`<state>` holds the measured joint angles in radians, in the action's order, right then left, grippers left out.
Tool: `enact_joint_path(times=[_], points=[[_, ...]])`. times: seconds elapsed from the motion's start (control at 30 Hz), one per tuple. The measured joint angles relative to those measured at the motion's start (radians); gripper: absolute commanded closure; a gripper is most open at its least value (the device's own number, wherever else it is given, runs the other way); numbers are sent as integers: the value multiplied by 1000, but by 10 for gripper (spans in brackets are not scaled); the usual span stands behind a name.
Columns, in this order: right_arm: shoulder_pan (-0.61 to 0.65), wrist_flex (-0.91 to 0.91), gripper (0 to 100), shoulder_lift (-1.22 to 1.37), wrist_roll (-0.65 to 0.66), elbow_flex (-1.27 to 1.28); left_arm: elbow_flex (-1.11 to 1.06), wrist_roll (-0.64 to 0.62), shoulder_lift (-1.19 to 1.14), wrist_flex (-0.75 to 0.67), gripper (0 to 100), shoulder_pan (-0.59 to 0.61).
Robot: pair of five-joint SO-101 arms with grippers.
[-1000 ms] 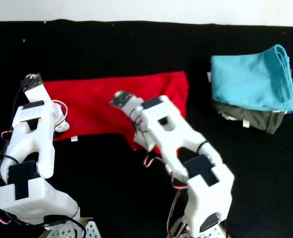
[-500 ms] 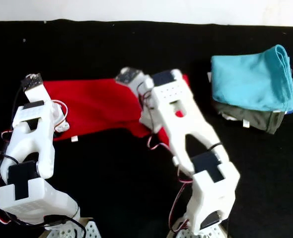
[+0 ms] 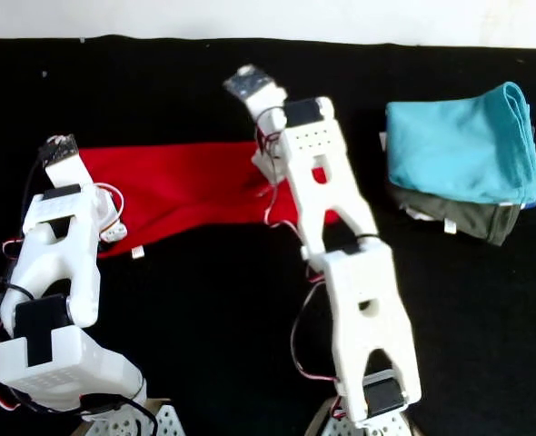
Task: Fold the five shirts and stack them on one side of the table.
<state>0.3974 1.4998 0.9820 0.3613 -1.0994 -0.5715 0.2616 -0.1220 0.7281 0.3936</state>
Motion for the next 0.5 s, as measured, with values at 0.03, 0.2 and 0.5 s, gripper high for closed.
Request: enact_joint_path(times=[0.03,0.2,0.5], points=[[-3,2,794,46,-32,-69,0,0,0,0,990,0],[-5,126,793,127,-104,-399,-2,0,0,0,990,0],[-5,255,978,104,-107,-491,-2,0,0,-5,990,0]])
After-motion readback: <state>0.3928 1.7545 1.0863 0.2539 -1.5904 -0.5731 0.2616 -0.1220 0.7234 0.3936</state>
